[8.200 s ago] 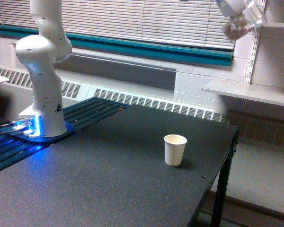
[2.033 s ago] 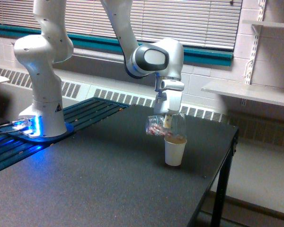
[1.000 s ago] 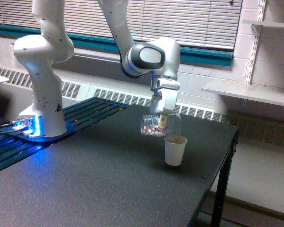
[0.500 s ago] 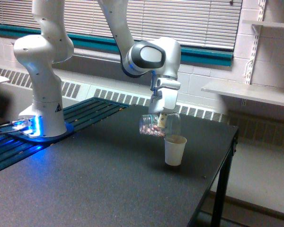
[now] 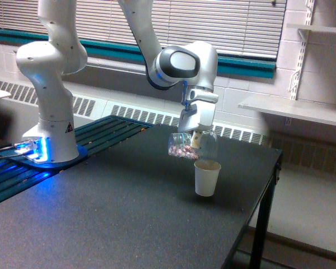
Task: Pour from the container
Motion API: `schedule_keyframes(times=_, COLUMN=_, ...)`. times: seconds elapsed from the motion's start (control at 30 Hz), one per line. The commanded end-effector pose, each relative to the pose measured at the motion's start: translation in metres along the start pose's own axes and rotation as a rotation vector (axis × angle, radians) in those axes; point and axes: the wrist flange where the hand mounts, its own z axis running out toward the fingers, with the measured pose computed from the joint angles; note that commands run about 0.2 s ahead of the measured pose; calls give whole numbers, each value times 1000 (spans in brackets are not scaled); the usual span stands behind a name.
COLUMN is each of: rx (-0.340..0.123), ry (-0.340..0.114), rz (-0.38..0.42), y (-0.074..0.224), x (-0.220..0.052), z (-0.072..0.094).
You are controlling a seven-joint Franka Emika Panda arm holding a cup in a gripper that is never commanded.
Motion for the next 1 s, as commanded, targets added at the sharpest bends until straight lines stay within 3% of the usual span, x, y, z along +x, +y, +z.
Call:
schedule_keyframes(times=0.03, rx=-16, ry=2, rz=-49, y=-6, x=0, z=-2)
schedule_keyframes(times=0.47, rx=-45, ry=-26, rz=-78, y=-8, x=-1, z=6)
schedule_keyframes(times=1.0, rx=-54, ry=-14, rz=-87, y=-10, x=7, z=1)
